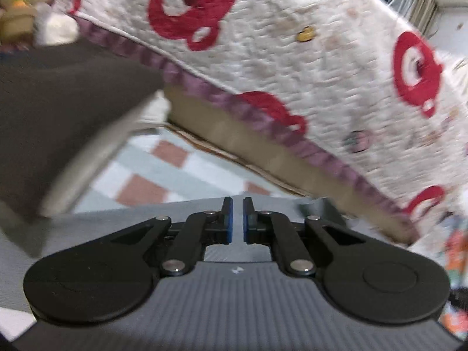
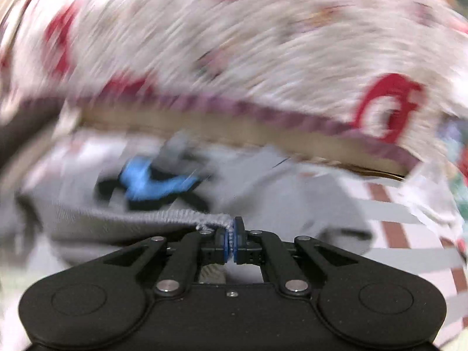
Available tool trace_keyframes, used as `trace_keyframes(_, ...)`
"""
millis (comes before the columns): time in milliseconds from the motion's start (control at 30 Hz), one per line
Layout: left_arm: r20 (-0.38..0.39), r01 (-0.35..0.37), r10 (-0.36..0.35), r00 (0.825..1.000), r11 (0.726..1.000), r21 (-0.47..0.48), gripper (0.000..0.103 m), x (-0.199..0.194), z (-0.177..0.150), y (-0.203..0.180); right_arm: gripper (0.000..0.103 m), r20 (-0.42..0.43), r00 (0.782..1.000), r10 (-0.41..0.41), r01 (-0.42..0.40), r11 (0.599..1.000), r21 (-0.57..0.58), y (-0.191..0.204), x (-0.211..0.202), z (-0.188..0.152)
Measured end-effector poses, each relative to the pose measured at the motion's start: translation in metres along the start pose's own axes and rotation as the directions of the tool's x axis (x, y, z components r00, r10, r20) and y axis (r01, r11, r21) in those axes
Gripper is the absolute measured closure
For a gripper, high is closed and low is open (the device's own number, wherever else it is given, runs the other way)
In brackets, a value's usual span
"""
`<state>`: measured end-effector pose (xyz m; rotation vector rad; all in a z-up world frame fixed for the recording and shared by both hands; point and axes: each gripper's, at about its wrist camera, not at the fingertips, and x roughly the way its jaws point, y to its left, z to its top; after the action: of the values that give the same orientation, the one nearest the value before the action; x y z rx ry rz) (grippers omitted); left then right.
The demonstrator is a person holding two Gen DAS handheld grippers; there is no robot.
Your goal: Fold clothes
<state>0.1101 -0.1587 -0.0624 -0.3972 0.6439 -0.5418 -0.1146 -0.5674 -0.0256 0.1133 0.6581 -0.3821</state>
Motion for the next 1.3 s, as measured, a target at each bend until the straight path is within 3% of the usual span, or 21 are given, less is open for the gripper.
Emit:
trace_keyframes(100, -0.034, 0.049, -0.047, 0.998, 0.996, 0.07, 0.096, 0.003, -0.01, -0.018, 0.101, 0.07, 0.992, -0.105, 0.096, 0.988, 0.12, -0.039, -0.012, 0.008)
trace_keyframes(200, -0.109, 0.109, -0.098, 0.989, 0.988, 0.106, 0.086, 0.004, -0.026, -0.032, 0.1, 0.004, 0.99, -0.141, 0.136, 0.961, 0.24, -0.069, 0.015, -0.002)
trace_keyframes(300, -0.258, 0.217, -0.184, 0.948, 0.971, 0.105, 0.067, 0.007, -0.05, -0.047, 0.1, -0.08, 0.994, -0.071, 0.095, 0.929, 0.358, -0.082, 0.046, -0.023)
trace_keyframes(367, -0.348, 0.259, -0.185, 0.919, 0.949, 0.179, 0.061, 0.008, -0.071, -0.064, 0.099, -0.133, 0.991, 0.019, 0.044, 0.891, 0.452, -0.085, 0.067, -0.043)
trace_keyframes(433, -0.411, 0.287, -0.174, 0.895, 0.93, 0.23, 0.058, 0.011, -0.09, -0.076, 0.098, -0.154, 0.987, 0.036, 0.04, 0.883, 0.467, -0.084, 0.071, -0.049)
trace_keyframes(567, -0.463, 0.254, -0.051, 0.885, 0.887, 0.387, 0.052, 0.023, -0.121, -0.093, 0.098, -0.157, 0.986, 0.062, 0.019, 0.883, 0.47, -0.082, 0.071, -0.055)
trace_keyframes(633, -0.492, 0.242, 0.008, 0.871, 0.864, 0.442, 0.048, 0.029, -0.132, -0.098, 0.098, -0.155, 0.986, 0.057, 0.019, 0.896, 0.445, -0.077, 0.067, -0.055)
trace_keyframes(700, -0.535, 0.209, 0.081, 0.841, 0.863, 0.46, 0.03, 0.038, -0.139, -0.097, 0.095, -0.142, 0.989, 0.05, 0.016, 0.903, 0.428, -0.075, 0.066, -0.053)
trace_keyframes(767, -0.565, 0.141, 0.185, 0.804, 0.864, 0.484, 0.03, 0.05, -0.146, -0.095, 0.093, -0.136, 0.99, 0.048, 0.015, 0.902, 0.431, -0.075, 0.066, -0.053)
trace_keyframes(800, -0.555, 0.106, 0.214, 0.804, 0.867, 0.487, 0.03, 0.054, -0.148, -0.092, 0.092, -0.134, 0.99, 0.052, 0.012, 0.899, 0.437, -0.077, 0.067, -0.052)
trace_keyframes(867, -0.529, 0.071, 0.19, 0.827, 0.898, 0.434, 0.032, 0.056, -0.145, -0.085, 0.092, -0.132, 0.989, 0.067, 0.0, 0.891, 0.453, -0.079, 0.068, -0.052)
trace_keyframes(933, -0.499, 0.049, 0.158, 0.852, 0.925, 0.377, 0.046, 0.056, -0.139, -0.079, 0.092, -0.129, 0.988, 0.082, -0.014, 0.89, 0.456, -0.08, 0.07, -0.052)
trace_keyframes(967, -0.476, 0.036, 0.156, 0.865, 0.928, 0.37, 0.061, 0.057, -0.135, -0.079, 0.092, -0.127, 0.988, 0.089, -0.021, 0.889, 0.457, -0.081, 0.07, -0.052)
trace_keyframes(1000, -0.451, 0.021, 0.16, 0.878, 0.929, 0.37, 0.07, 0.058, -0.131, -0.079, 0.092, -0.126, 0.987, 0.096, -0.027, 0.888, 0.459, -0.081, 0.071, -0.052)
trace_keyframes(1133, -0.259, -0.089, 0.19, 0.947, 0.929, 0.359, 0.07, 0.069, -0.106, -0.079, 0.092, -0.178, 0.975, 0.133, -0.03, 0.871, 0.49, -0.085, 0.085, -0.055)
trace_keyframes(1233, -0.169, -0.105, 0.158, 0.973, 0.953, 0.286, 0.067, 0.071, -0.092, -0.075, 0.091, -0.244, 0.959, 0.14, -0.002, 0.871, 0.491, -0.085, 0.099, -0.057)
trace_keyframes(1300, -0.193, -0.103, 0.157, 0.969, 0.959, 0.264, 0.066, 0.072, -0.097, -0.074, 0.091, -0.264, 0.954, 0.141, 0.005, 0.874, 0.487, -0.083, 0.105, -0.058)
